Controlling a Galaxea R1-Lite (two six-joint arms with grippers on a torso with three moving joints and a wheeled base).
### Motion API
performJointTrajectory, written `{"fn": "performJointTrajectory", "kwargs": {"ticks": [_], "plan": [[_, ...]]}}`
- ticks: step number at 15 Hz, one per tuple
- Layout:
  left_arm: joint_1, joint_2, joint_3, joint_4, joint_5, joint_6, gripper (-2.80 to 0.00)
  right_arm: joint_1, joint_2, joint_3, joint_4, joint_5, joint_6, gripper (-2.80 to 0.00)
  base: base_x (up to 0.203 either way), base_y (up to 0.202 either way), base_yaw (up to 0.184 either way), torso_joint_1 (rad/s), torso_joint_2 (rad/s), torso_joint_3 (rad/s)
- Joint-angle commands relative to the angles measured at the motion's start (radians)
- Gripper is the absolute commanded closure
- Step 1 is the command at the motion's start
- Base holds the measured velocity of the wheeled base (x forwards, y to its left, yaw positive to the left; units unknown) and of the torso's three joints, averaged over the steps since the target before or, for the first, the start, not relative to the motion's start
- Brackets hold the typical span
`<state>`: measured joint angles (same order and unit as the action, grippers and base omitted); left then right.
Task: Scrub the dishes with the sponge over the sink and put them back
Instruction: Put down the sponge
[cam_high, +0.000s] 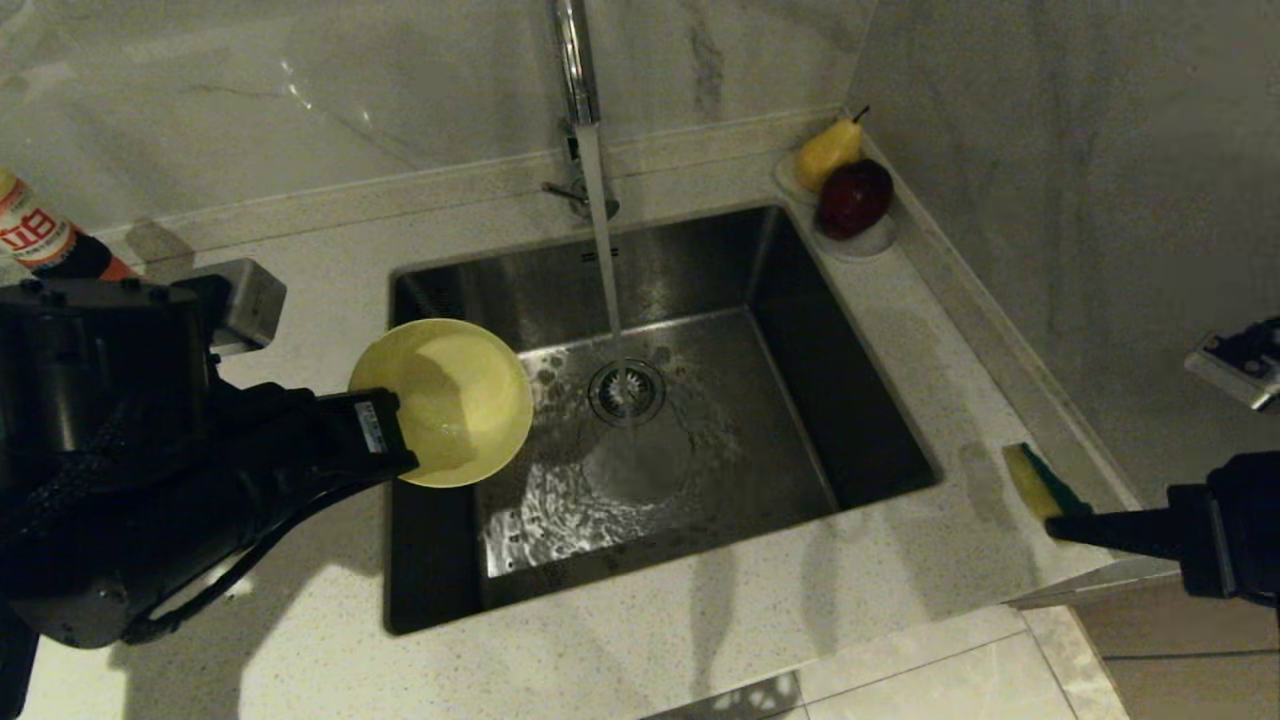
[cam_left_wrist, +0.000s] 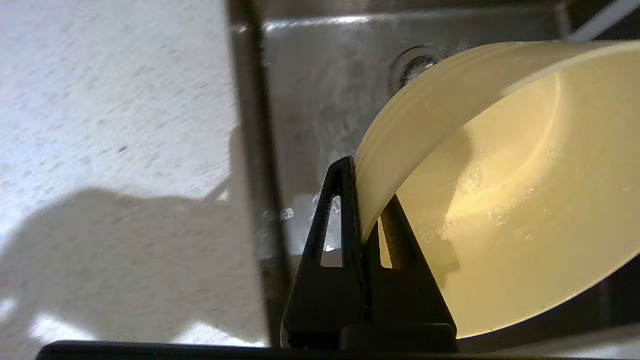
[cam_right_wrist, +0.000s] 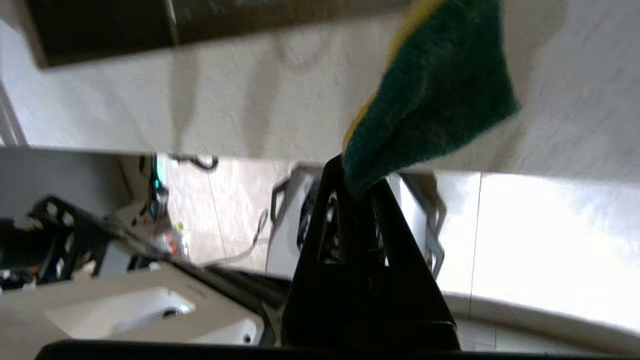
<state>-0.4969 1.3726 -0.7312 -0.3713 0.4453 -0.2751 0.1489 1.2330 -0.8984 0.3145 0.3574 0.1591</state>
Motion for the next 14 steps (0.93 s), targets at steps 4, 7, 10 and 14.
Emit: {"fn": "performJointTrajectory", "kwargs": {"ticks": [4, 7, 10, 14], "plan": [[0.018, -0.003, 0.003, -0.003, 0.001, -0.004, 0.0, -0.021, 0.069, 0.027, -0.042, 0.0, -0.001, 0.0, 0.0, 0.0, 0.0, 0.0, 0.0, 0.0], [0.03, -0.001, 0.007, -0.003, 0.001, -0.004, 0.0, -0.029, 0.115, 0.033, -0.054, -0.034, -0.001, 0.0, 0.0, 0.0, 0.0, 0.0, 0.0, 0.0], [0.04, -0.006, 0.01, -0.001, 0.003, -0.003, 0.0, -0.029, 0.156, 0.042, -0.105, -0.071, 0.0, 0.0, 0.0, 0.0, 0.0, 0.0, 0.0, 0.0], [0.043, -0.02, -0.007, 0.031, 0.003, -0.002, 0.0, -0.029, 0.197, 0.048, -0.167, -0.098, 0.004, 0.0, 0.0, 0.0, 0.0, 0.0, 0.0, 0.0]]}}
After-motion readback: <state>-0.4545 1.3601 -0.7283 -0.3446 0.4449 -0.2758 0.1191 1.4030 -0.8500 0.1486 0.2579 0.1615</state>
